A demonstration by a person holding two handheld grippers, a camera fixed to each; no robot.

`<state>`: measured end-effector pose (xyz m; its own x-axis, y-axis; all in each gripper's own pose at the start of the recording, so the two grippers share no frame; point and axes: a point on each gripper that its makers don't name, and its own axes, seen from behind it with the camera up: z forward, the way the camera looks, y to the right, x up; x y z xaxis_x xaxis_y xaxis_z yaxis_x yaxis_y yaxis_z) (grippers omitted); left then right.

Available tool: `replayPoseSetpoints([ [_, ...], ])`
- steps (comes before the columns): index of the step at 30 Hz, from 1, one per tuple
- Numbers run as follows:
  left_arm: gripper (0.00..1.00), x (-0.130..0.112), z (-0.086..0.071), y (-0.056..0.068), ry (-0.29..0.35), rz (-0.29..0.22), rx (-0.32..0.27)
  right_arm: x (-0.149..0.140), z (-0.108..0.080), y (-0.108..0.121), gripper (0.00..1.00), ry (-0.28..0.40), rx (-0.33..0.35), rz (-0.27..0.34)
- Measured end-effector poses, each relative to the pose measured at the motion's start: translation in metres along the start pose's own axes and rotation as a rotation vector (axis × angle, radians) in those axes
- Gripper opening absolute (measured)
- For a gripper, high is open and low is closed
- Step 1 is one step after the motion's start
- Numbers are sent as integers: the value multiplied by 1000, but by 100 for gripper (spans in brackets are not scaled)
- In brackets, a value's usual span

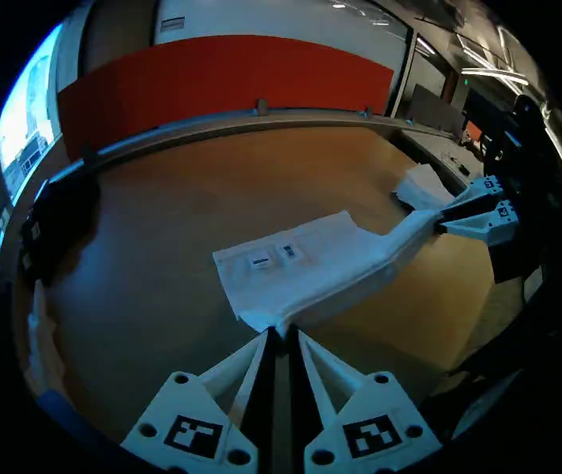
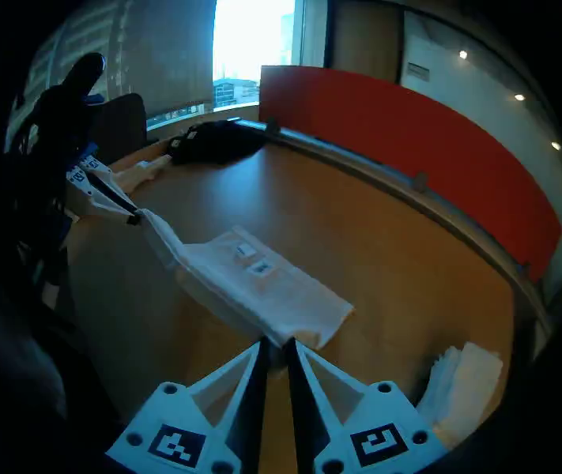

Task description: Fold towel

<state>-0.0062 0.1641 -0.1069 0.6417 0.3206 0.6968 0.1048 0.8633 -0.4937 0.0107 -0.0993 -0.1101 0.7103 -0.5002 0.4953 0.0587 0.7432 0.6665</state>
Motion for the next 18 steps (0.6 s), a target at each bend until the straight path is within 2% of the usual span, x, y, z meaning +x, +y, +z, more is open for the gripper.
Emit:
replayPoseSetpoints([
  [6, 11, -4, 8, -3, -9, -4, 5, -4, 5, 0, 17, -15, 7, 9],
  [18, 11, -3, 35, -12, -13, -5, 16, -17, 25, 10, 17, -60, 3, 13],
])
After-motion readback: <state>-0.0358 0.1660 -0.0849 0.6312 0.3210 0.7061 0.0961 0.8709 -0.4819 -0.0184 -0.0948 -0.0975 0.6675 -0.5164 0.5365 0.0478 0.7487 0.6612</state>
